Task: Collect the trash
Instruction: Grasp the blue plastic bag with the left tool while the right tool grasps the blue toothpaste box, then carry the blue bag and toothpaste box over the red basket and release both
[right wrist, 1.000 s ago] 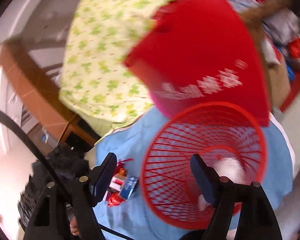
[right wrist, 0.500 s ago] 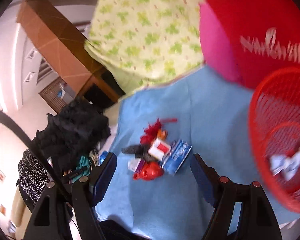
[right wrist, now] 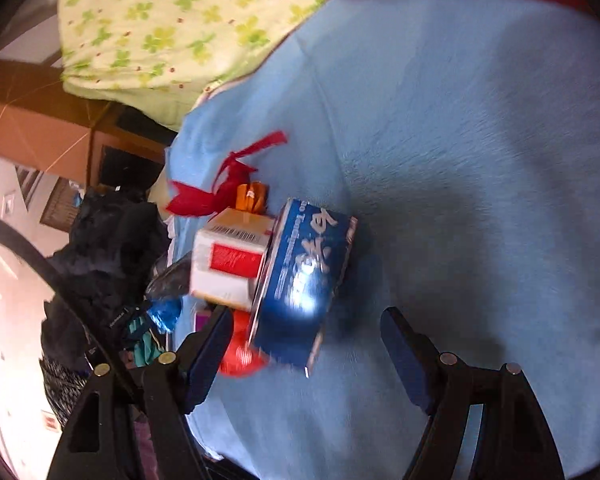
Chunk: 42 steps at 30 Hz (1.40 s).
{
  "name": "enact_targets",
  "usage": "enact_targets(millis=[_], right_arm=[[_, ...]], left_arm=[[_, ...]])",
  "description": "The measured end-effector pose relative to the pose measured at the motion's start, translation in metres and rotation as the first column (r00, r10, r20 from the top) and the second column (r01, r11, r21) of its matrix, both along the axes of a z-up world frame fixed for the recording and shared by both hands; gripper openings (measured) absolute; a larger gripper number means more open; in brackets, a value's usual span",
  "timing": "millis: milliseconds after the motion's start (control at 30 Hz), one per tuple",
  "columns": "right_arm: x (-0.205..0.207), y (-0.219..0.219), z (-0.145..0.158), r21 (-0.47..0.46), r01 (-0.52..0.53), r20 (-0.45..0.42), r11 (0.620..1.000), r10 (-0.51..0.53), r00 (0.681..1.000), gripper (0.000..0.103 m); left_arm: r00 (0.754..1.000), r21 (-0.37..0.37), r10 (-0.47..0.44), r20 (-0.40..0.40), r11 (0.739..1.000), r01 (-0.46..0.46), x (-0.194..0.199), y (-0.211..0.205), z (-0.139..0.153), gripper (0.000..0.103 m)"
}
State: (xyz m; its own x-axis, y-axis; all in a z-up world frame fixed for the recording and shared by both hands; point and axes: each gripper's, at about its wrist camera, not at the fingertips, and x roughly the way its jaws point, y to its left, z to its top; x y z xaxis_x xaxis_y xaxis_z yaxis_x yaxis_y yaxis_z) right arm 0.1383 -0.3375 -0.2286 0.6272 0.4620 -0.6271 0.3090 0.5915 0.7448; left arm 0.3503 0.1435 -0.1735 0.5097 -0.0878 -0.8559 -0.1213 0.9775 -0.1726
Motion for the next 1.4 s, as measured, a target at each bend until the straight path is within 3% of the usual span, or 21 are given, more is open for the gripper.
enact_targets(millis=[67,133,167,233,333,500,633,767,867,1033,1233,1400], right_arm=[[0.014,0.003,-0.010,-0.005,0.006,-0.011,1.000,-0.006,1.000,0.079],[0.021,0.008,-0.009,-0.024,-0.004,0.019,1.000,0.004,1.000,0.064],[0.024,0.012,-0.007,-0.045,-0.029,0.021,0.999,0.030,0.999,0.047],[0.028,0.020,-0.003,-0.065,-0.051,0.000,0.997,0.051,0.999,0.045],[0.022,0.023,-0.001,-0.065,-0.053,0.011,0.996,0.054,0.998,0.043],[0.003,0.024,0.014,-0.095,-0.055,0.024,0.994,0.057,0.998,0.042],[-0.020,0.023,0.036,-0.144,-0.053,0.060,0.988,0.062,0.996,0.042],[-0.045,0.021,0.067,-0.186,-0.052,0.118,0.981,0.074,0.990,0.042],[-0.069,0.021,0.099,-0.241,-0.034,0.189,0.970,0.082,0.979,0.042],[-0.118,0.018,0.148,-0.318,0.027,0.302,0.948,0.074,0.950,0.042],[-0.180,0.008,0.194,-0.407,0.137,0.410,0.903,0.047,0.911,0.042],[-0.222,-0.007,0.220,-0.423,0.222,0.475,0.879,0.006,0.880,0.042]], left_arm=[[1.000,-0.031,0.006,-0.005,0.999,-0.006,0.006,-0.001,-0.004,0.076],[1.000,-0.055,0.006,-0.014,0.998,-0.007,0.009,-0.003,-0.009,0.076],[1.000,-0.063,0.008,-0.018,0.998,-0.009,0.011,-0.004,-0.011,0.076],[0.999,-0.083,0.005,-0.033,0.997,-0.008,0.010,-0.007,-0.017,0.074],[0.999,-0.120,-0.007,-0.038,0.993,0.002,0.005,-0.012,-0.023,0.063],[0.999,-0.100,-0.013,-0.034,0.995,0.009,-0.008,-0.021,-0.015,0.057],[0.999,-0.067,-0.046,-0.013,0.997,0.045,-0.037,-0.039,0.003,0.056],[0.984,-0.008,-0.160,0.081,0.987,0.161,-0.088,-0.076,0.043,0.056],[0.953,0.075,-0.258,0.156,0.966,0.249,-0.129,-0.114,0.078,0.056],[0.862,0.208,-0.412,0.296,0.908,0.363,-0.208,-0.181,0.138,0.056],[0.752,0.358,-0.526,0.397,0.843,0.401,-0.275,-0.241,0.182,0.057],[0.689,0.425,-0.577,0.439,0.809,0.407,-0.311,-0.273,0.204,0.057]])
